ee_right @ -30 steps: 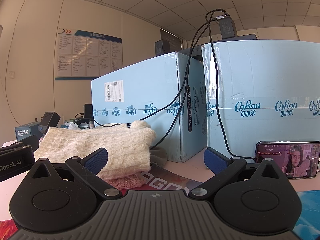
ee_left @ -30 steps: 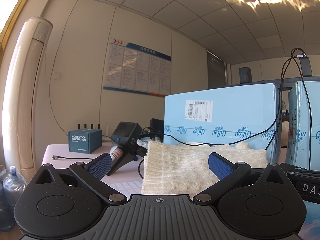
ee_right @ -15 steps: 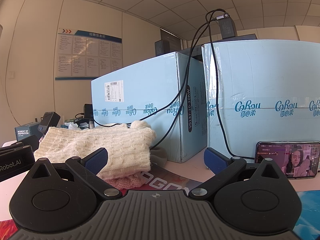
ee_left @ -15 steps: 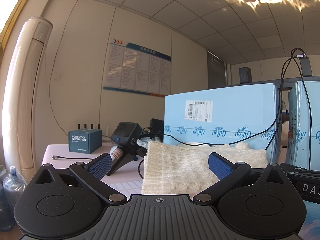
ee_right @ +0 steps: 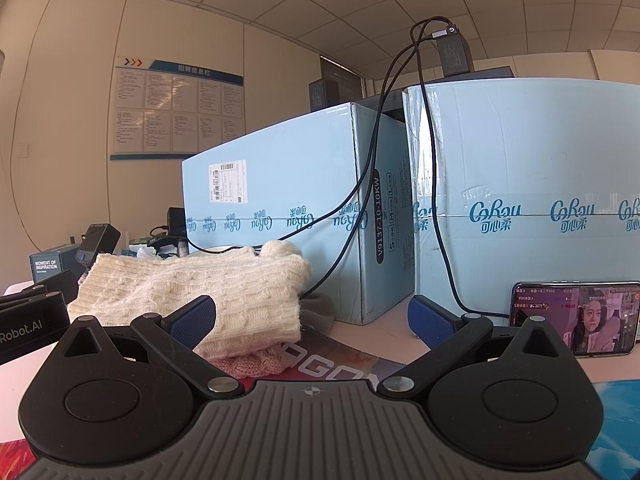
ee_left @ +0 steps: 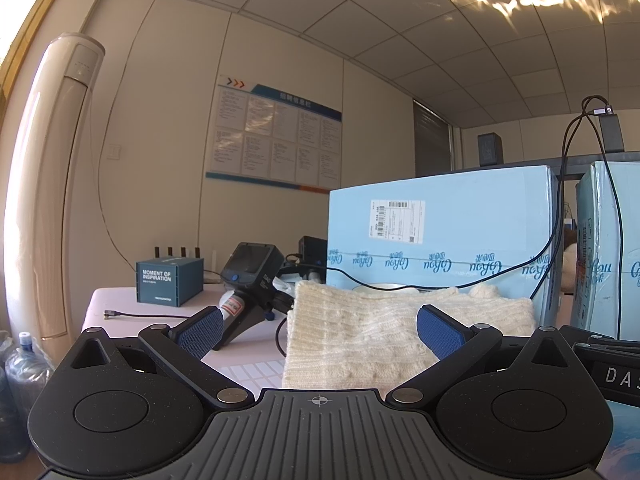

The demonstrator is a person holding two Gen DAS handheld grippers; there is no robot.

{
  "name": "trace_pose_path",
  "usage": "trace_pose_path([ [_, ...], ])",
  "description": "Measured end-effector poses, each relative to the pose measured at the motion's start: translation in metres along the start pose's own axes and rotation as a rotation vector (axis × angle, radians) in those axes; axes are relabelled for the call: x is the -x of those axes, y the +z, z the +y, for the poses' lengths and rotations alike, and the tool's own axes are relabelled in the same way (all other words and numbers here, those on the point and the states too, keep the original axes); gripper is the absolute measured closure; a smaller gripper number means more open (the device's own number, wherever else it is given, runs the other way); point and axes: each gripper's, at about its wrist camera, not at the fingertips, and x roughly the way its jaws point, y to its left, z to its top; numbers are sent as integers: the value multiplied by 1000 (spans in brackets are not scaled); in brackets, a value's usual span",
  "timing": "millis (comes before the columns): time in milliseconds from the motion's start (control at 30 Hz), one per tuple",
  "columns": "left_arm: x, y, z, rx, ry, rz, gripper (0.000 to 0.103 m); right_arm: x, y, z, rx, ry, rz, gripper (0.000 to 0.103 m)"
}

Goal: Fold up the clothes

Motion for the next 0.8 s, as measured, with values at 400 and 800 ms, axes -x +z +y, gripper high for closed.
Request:
trace_pose_path([
  [400,1,0,0,-1,-7,0,0,0,0,0,-1,0,1,0],
  [800,2,0,-1,-5,-9,-1,0,-2,1,-2,-7,-7,10,0],
])
